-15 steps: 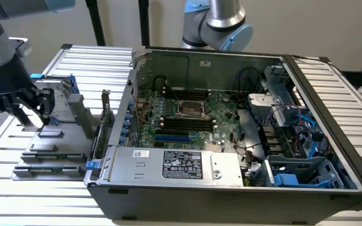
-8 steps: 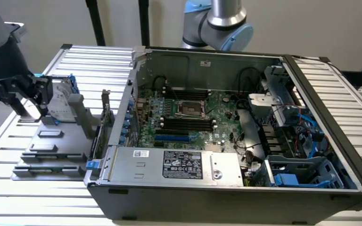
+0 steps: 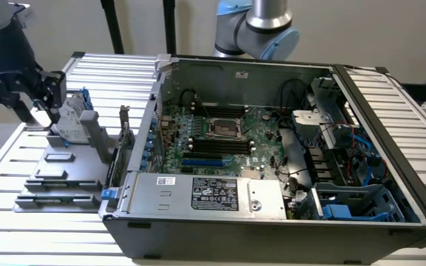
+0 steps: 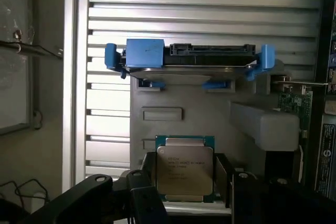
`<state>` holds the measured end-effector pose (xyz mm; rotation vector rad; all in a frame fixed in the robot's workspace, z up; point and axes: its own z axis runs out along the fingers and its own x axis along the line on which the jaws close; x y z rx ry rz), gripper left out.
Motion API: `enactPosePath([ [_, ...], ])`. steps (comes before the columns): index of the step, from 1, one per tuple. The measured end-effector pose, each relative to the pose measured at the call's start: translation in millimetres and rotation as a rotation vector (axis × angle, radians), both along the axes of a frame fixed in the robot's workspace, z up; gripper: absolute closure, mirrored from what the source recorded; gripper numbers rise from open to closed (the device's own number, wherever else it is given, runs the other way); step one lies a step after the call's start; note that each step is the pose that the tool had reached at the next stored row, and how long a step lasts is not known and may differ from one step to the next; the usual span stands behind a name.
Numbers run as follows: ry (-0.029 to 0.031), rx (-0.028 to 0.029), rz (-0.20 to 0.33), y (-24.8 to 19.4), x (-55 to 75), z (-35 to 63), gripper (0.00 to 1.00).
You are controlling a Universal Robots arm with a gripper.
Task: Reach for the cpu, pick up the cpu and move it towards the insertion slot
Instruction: 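Pick up the cpu and move it towards the insertion slot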
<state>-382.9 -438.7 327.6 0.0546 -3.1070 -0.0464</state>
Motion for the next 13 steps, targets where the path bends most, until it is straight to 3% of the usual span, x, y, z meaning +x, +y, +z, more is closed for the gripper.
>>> enactPosePath([
  [7, 0.0057, 0.0021, 0.005, 0.0, 27.1, 29.5, 0.46],
  [13, 0.0062, 0.0038, 0.005, 0.6, 54.5, 35.9, 0.46],
])
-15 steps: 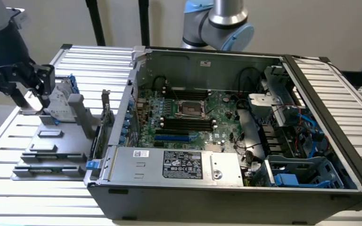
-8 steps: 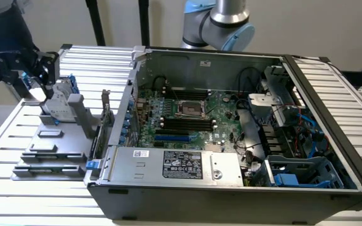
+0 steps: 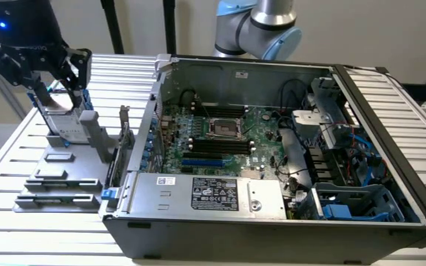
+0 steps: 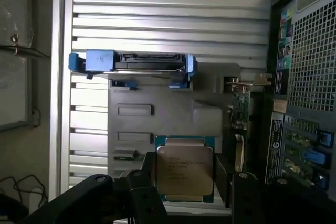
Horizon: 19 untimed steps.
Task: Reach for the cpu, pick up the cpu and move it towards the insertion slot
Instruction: 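Pick up the cpu and move it towards the insertion slot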
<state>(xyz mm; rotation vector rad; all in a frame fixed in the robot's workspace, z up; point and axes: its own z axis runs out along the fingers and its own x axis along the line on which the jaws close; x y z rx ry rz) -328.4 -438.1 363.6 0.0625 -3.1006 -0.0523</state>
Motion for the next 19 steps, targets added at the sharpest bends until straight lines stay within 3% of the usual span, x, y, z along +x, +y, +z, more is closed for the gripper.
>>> enactPosePath([
  [19, 0.0004, 0.0061, 0.000, 2.7, 86.3, 11.3, 0.46],
])
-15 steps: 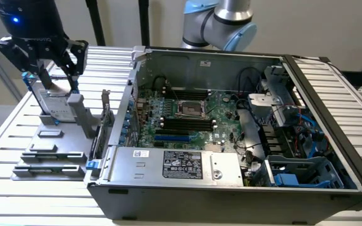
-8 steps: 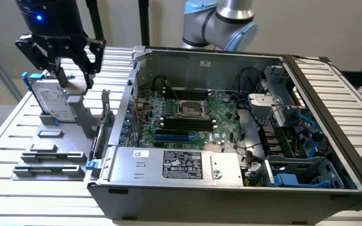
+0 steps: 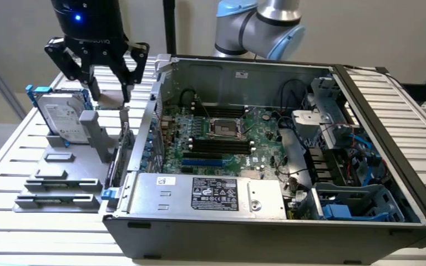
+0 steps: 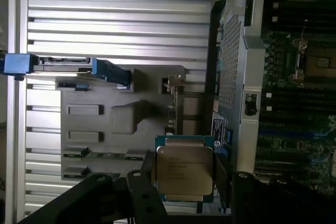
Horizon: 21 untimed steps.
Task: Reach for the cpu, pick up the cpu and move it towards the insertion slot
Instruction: 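Pick up the cpu and move it towards the insertion slot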
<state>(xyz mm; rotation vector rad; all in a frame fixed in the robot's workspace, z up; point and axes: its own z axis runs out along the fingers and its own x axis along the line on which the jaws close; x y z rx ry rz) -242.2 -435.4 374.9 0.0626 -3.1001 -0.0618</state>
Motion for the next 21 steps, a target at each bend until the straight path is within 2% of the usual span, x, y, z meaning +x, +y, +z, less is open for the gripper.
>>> enactPosePath([
  [16, 0.0006, 0.0061, 0.000, 2.4, 72.9, 2.1, 0.46],
  [21, 0.0007, 0.0068, 0.000, 7.1, 95.0, 1.6, 0.46],
])
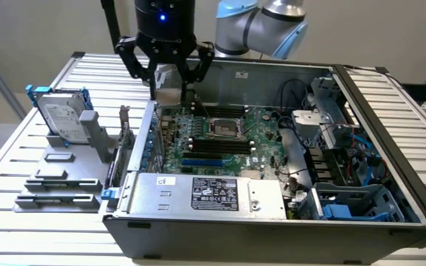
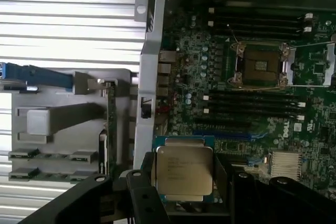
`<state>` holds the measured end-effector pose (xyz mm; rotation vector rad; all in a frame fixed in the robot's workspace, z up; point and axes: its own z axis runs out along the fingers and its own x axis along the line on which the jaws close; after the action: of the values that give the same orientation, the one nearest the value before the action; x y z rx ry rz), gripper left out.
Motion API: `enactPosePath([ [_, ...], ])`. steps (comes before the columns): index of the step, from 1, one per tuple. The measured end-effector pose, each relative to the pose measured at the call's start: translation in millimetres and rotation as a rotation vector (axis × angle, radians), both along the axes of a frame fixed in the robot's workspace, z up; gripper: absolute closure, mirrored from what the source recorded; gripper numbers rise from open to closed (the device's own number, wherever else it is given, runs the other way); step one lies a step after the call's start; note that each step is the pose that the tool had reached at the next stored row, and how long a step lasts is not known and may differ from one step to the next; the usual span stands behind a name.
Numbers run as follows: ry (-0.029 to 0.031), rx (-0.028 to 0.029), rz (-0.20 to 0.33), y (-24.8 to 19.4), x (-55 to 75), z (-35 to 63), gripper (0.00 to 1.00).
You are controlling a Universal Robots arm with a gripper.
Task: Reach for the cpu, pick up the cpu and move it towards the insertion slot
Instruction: 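Pick up the cpu and move it towards the insertion slot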
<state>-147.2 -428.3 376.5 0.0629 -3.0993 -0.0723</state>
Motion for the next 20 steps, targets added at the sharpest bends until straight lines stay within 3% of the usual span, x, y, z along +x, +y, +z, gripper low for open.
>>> enactPosePath([
  [12, -0.0001, 0.0001, 0.000, 18.4, 46.4, -3.2, 0.46],
  [20, -0.0001, 0.0001, 0.000, 34.9, 71.9, -6.2, 0.46],
])
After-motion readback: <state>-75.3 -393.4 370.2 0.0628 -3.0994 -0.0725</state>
